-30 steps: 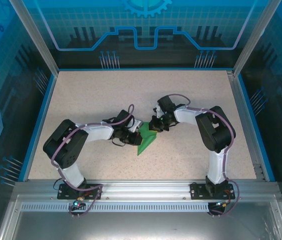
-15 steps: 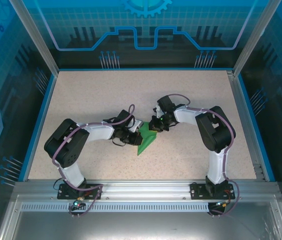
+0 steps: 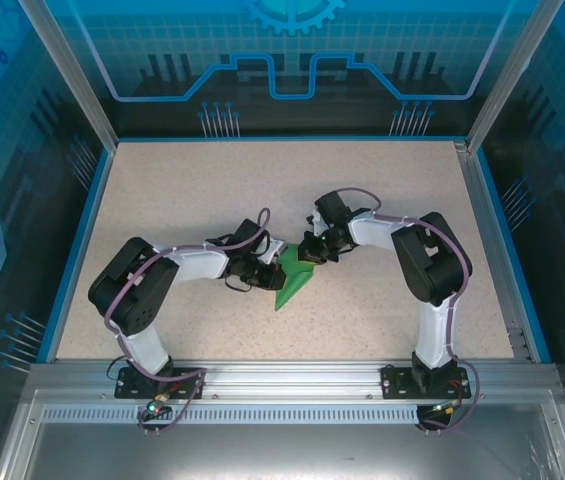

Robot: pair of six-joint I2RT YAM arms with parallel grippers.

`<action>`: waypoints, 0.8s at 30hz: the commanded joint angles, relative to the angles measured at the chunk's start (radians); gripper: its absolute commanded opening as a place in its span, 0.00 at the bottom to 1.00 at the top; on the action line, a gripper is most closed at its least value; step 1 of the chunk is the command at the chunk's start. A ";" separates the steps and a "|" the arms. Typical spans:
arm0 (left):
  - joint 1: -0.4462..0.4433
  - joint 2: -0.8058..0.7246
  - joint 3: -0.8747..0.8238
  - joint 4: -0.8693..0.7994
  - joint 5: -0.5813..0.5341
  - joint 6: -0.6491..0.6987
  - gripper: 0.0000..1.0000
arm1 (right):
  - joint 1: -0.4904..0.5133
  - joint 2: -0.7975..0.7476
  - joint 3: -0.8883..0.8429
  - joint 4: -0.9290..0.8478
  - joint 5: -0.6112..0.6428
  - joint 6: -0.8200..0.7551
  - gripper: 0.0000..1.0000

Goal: Fold a paper plane with a square sheet of paper (pick it up from the middle)
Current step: Third fold the triangle at the center of the table.

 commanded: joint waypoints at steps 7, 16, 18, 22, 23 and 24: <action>0.011 0.028 0.030 -0.002 0.017 0.026 0.11 | 0.018 0.049 -0.026 -0.067 0.074 -0.014 0.11; 0.010 0.044 0.001 -0.010 0.001 -0.010 0.11 | 0.019 0.040 -0.030 -0.069 0.075 -0.012 0.12; 0.011 0.045 -0.002 -0.008 -0.010 -0.020 0.11 | 0.018 0.037 -0.031 -0.072 0.080 -0.013 0.12; 0.010 0.036 -0.009 -0.001 -0.006 -0.019 0.11 | 0.019 0.037 -0.033 -0.071 0.080 -0.008 0.13; 0.010 0.038 -0.004 -0.010 -0.009 -0.017 0.11 | 0.018 0.036 -0.036 -0.068 0.081 -0.007 0.13; 0.010 0.035 -0.002 -0.012 -0.010 -0.014 0.11 | 0.018 0.035 -0.036 -0.068 0.083 -0.005 0.13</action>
